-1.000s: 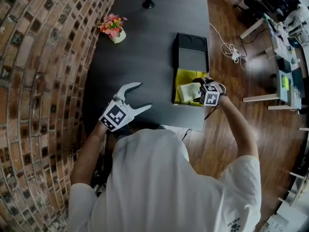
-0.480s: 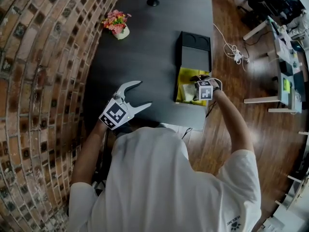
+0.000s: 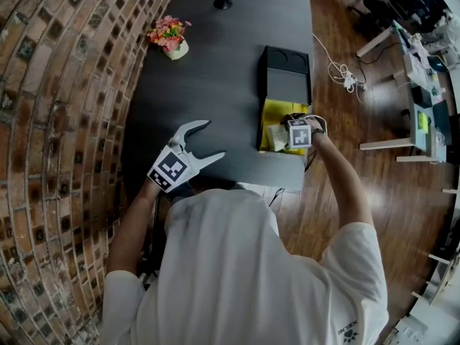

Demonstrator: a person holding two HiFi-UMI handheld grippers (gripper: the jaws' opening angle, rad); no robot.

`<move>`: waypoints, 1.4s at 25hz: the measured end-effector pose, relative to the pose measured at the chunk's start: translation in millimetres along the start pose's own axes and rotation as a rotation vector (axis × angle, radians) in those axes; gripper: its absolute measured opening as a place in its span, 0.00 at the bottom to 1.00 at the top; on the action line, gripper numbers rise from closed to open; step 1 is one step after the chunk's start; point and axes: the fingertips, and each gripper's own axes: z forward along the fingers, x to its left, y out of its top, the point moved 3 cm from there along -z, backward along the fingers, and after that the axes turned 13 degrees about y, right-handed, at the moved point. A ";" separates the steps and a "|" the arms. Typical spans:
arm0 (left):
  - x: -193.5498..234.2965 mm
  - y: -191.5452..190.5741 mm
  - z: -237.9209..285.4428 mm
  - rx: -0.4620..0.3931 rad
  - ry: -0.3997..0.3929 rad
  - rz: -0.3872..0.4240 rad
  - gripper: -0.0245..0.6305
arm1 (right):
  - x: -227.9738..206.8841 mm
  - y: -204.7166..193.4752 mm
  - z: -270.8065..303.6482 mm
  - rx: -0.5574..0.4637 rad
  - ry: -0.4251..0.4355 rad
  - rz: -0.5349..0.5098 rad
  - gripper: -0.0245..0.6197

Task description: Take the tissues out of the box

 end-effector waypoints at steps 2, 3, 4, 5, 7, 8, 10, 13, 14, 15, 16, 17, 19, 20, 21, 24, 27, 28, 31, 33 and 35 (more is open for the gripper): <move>2.7 2.4 3.4 -0.015 -0.008 -0.018 0.59 | -3.2 -0.6 -9.2 -0.039 -0.051 0.025 0.66; 4.4 4.7 5.4 -0.025 -0.012 -0.027 0.59 | -4.7 -3.0 -14.4 -0.064 -0.074 0.054 0.66; 6.5 7.5 7.5 -0.036 -0.017 -0.034 0.59 | -6.0 -5.5 -20.7 -0.092 -0.094 0.085 0.66; 9.2 10.4 9.7 -0.047 -0.020 -0.042 0.59 | -6.8 -8.5 -27.8 -0.121 -0.114 0.119 0.66; 17.0 14.4 14.4 -0.068 -0.017 -0.060 0.59 | -7.8 -13.6 -46.7 -0.187 -0.162 0.196 0.66; 21.8 15.4 16.9 -0.077 -0.011 -0.069 0.59 | -8.9 -13.6 -59.6 -0.232 -0.197 0.230 0.66; 31.8 20.7 21.2 -0.098 0.001 -0.089 0.59 | -11.9 -11.1 -88.2 -0.347 -0.284 0.298 0.66; 50.8 33.1 26.8 -0.148 0.021 -0.133 0.59 | -18.8 -10.4 -131.4 -0.557 -0.434 0.427 0.66; 57.4 37.1 28.3 -0.163 0.029 -0.142 0.59 | -20.8 -11.7 -143.1 -0.623 -0.480 0.467 0.66; 63.7 41.1 29.6 -0.177 0.038 -0.148 0.59 | -21.8 -12.7 -153.4 -0.683 -0.521 0.499 0.66; 69.6 45.1 30.7 -0.190 0.048 -0.153 0.59 | -21.3 -11.0 -164.4 -0.739 -0.557 0.519 0.66; 75.3 48.8 31.6 -0.202 0.059 -0.161 0.59 | -19.5 -6.1 -176.4 -0.798 -0.589 0.532 0.66; 87.2 55.1 32.9 -0.226 0.087 -0.183 0.59 | -13.6 8.4 -200.3 -0.932 -0.642 0.553 0.66; 93.8 58.1 33.7 -0.238 0.104 -0.191 0.59 | -11.1 16.2 -212.3 -1.001 -0.672 0.560 0.66; 100.7 61.6 34.7 -0.251 0.122 -0.196 0.59 | -9.2 23.5 -224.2 -1.064 -0.708 0.565 0.66; 117.9 71.7 36.2 -0.289 0.175 -0.204 0.59 | -3.2 40.6 -254.0 -1.207 -0.820 0.578 0.66; 129.0 80.8 33.0 -0.321 0.199 -0.208 0.59 | 5.9 54.6 -274.8 -1.331 -0.911 0.593 0.66; 132.4 84.1 30.5 -0.330 0.208 -0.200 0.59 | 9.3 59.6 -280.7 -1.374 -0.941 0.597 0.66; 145.0 91.9 21.7 -0.366 0.256 -0.186 0.59 | 19.5 70.1 -295.5 -1.446 -1.051 0.616 0.66; 155.0 93.0 14.6 -0.393 0.300 -0.210 0.59 | 27.4 71.6 -302.0 -1.467 -1.141 0.645 0.66; 162.2 89.0 8.2 -0.407 0.337 -0.238 0.59 | 36.0 72.5 -305.2 -1.484 -1.223 0.676 0.66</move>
